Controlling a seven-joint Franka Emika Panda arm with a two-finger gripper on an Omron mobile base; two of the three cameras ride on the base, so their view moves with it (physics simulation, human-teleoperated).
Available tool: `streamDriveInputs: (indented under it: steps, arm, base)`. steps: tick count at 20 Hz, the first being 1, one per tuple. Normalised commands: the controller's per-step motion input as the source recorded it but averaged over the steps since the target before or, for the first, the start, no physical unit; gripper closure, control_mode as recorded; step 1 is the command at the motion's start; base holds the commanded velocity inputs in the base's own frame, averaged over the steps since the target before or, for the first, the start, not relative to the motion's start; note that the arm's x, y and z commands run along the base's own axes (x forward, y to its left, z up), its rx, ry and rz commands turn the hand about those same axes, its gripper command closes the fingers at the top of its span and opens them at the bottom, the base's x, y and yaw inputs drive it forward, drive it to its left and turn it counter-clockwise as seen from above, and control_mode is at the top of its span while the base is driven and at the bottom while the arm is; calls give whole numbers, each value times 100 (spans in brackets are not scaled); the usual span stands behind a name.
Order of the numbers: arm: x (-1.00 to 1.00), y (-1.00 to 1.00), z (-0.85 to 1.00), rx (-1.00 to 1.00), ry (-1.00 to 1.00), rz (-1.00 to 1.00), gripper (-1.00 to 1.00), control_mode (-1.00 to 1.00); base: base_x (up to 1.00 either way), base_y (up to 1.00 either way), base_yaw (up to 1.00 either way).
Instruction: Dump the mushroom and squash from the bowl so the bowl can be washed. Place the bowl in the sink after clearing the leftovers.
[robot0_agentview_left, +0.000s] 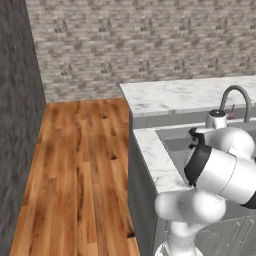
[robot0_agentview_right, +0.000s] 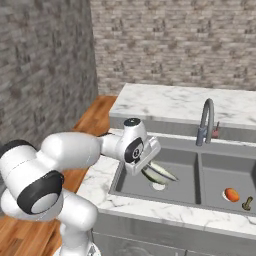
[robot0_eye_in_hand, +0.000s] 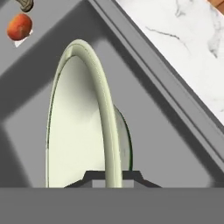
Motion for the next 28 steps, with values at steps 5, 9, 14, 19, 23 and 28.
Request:
streamDriveInputs:
  steps: [5,9,14,19,23,28]
  arm:
    - [27,-12,-18,9,0,-14,100,-100]
    - [35,-16,-31,0,0,-14,100,-100]
    - [41,-37,-29,0,0,-15,100,-100]
    - [8,-48,-42,0,0,-20,100,-100]
    - [18,-23,-38,2,1,-15,100,-100]
    - [20,-3,-34,7,0,-11,100,-100]
  base:
    - [0,0,0]
    - [0,0,0]
    - [0,0,0]
    - [0,0,0]
    - [0,0,0]
    - [0,0,0]
